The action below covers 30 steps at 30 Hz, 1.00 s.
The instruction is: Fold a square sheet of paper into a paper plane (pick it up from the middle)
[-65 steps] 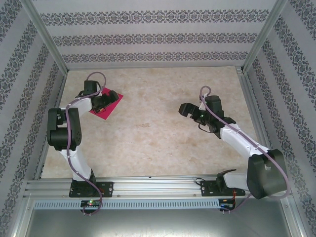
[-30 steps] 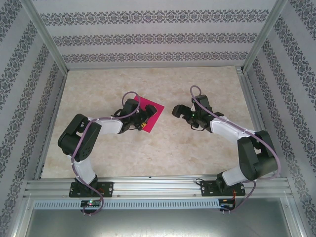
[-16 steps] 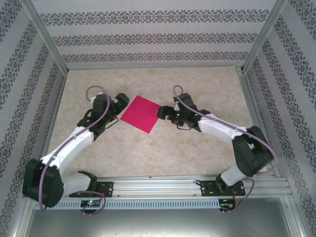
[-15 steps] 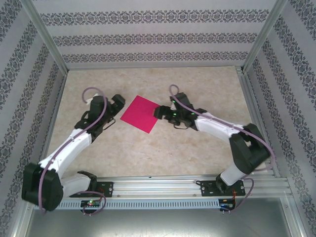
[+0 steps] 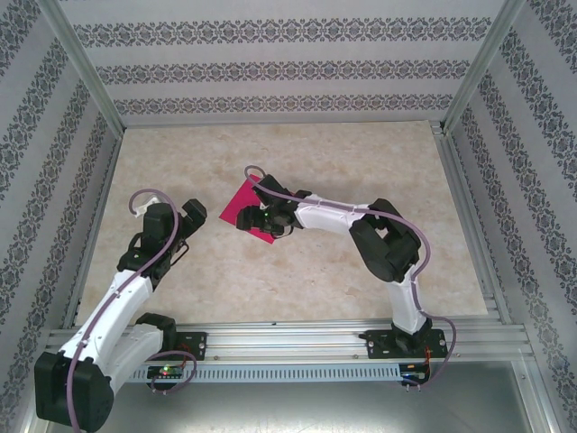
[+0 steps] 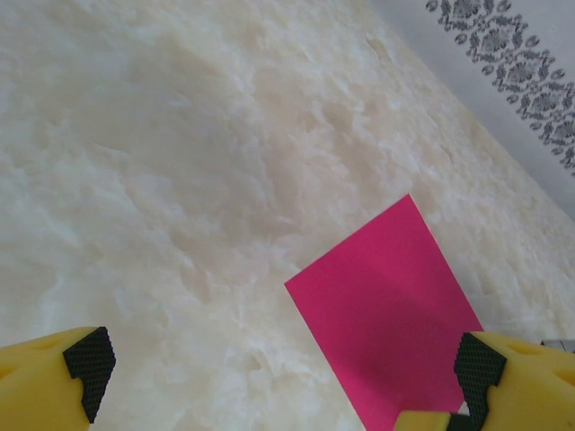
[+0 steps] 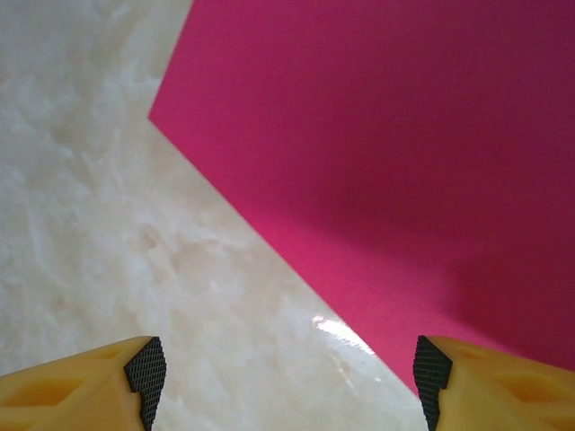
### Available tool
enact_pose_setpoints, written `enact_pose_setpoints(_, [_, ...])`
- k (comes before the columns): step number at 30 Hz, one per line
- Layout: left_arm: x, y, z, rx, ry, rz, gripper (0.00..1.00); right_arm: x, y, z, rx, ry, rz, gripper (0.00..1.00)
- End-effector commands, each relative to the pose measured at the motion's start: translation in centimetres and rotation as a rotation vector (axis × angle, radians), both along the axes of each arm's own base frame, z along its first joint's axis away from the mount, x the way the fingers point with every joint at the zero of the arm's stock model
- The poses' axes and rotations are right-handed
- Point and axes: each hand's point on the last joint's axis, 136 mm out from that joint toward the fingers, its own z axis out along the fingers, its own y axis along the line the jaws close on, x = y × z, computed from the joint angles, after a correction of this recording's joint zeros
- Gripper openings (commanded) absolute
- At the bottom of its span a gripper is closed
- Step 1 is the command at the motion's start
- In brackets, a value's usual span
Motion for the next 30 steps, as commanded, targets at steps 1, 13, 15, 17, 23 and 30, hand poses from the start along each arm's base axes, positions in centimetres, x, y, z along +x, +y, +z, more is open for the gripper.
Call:
enact_pose_setpoints(1, [0.6,-0.6,0.4,0.016,-0.037,-0.066,1.00,-0.2,-1.3,-1.6,-0.088,0.030,0.021,0.76])
enact_pose_setpoints(13, [1.7,-2.7,1.3,0.043,-0.101,-0.217,1.00,-5.2,-9.8,-4.5,-0.244,0.099,0.178,0.74])
enact_pose_setpoints(15, [1.8,-3.1,1.4,0.044,-0.105,-0.243,1.00,-5.8,-11.8,-4.5,-0.261,0.118,0.212,0.74])
enact_pose_setpoints(17, [1.9,-3.5,1.5,0.040,-0.112,-0.268,1.00,-6.2,-14.0,-4.4,-0.310,0.128,0.239,0.74])
enact_pose_setpoints(23, [2.2,-5.2,1.0,0.004,-0.110,-0.356,1.00,-3.8,-15.2,0.2,-0.265,0.011,0.220,0.74])
enact_pose_setpoints(30, [2.9,-5.9,0.0,-0.023,-0.038,-0.389,1.00,1.5,-8.4,2.3,-0.069,-0.043,0.016,0.74])
